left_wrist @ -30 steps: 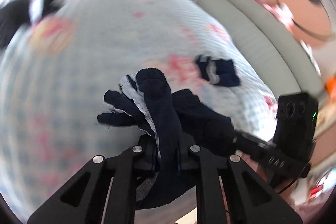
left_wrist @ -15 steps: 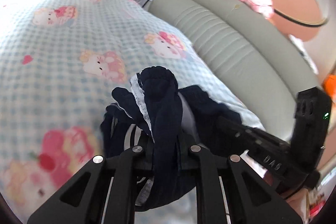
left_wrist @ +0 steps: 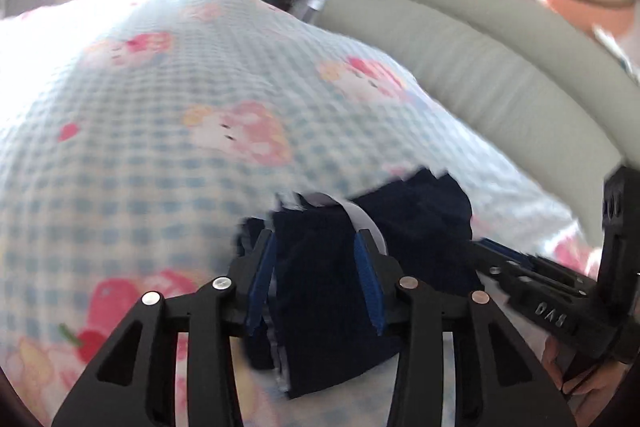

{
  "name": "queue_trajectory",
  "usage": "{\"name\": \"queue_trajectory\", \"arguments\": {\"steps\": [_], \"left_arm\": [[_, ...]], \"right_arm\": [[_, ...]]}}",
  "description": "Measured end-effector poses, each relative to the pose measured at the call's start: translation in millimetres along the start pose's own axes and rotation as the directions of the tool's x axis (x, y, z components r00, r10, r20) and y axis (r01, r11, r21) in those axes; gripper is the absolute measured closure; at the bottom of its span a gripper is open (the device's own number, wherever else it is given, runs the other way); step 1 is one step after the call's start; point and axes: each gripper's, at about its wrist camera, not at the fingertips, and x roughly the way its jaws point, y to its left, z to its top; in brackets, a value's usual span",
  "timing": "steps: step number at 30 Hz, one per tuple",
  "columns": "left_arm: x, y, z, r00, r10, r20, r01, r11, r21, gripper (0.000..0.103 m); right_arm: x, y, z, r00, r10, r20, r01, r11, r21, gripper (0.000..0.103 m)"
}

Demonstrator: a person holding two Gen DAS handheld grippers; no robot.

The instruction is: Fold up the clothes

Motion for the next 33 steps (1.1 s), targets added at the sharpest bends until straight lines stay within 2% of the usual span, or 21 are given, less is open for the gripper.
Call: {"name": "queue_trajectory", "arguments": {"steps": [3,6,8,10,11,12,17,22,24,26,30,33], "left_arm": [[30.0,1.9,-1.4,0.993,0.064,-0.097,-0.063,0.998,0.009,0.062],[48.5,15.5,-2.0,0.983,0.087,-0.161,-0.091,0.996,-0.016,0.064],[50.9,21.7,-0.1,0.980,0.072,-0.187,-0.077,0.997,-0.020,0.064],[40.8,24.0,3.0,0.985,0.037,-0.171,-0.042,0.999,-0.027,0.064],[32.7,25.5,5.3,0.987,0.028,-0.159,-0.033,0.999,-0.027,0.062],[23.1,27.9,8.1,0.988,0.030,-0.149,-0.033,0.999,-0.022,0.062],[-25.1,39.7,21.9,0.994,0.036,-0.098,-0.037,0.999,0.001,0.060],[-79.4,61.8,30.5,0.997,0.053,-0.047,-0.054,0.999,-0.006,0.040],[-106.7,80.0,29.0,0.997,0.071,-0.026,-0.072,0.997,-0.036,0.036],[-133.8,99.3,26.4,0.995,0.095,-0.012,-0.095,0.993,-0.065,0.035],[-182.4,135.5,19.9,0.979,0.206,-0.006,-0.206,0.976,-0.069,0.035],[-220.7,158.9,18.8,0.959,0.283,0.024,-0.281,0.958,-0.063,0.029]], "right_arm": [[21.8,2.0,-5.4,0.997,-0.030,-0.068,0.029,1.000,-0.011,0.074],[34.2,1.2,-8.3,0.993,-0.061,-0.104,0.060,0.998,-0.018,0.075],[31.4,4.4,-7.6,0.992,-0.070,-0.101,0.067,0.997,-0.031,0.074],[24.1,9.3,-7.2,0.992,-0.081,-0.092,0.077,0.996,-0.046,0.064],[19.4,11.7,-6.8,0.993,-0.083,-0.084,0.079,0.996,-0.051,0.046],[12.9,14.8,-5.8,0.994,-0.079,-0.071,0.075,0.996,-0.050,0.033],[-15.8,39.0,5.3,0.997,-0.069,-0.031,0.067,0.996,-0.056,0.031],[-37.5,82.4,14.0,1.000,-0.011,-0.016,0.009,0.997,-0.082,0.028],[-43.7,106.3,11.6,1.000,0.010,-0.012,-0.011,0.996,-0.093,0.018],[-49.1,130.5,8.5,1.000,0.028,-0.011,-0.029,0.994,-0.102,0.018],[-60.3,182.5,-5.0,0.993,0.116,-0.029,-0.118,0.989,-0.087,0.018],[-70.9,224.7,-16.7,0.980,0.197,-0.033,-0.199,0.974,-0.112,0.015]]}}
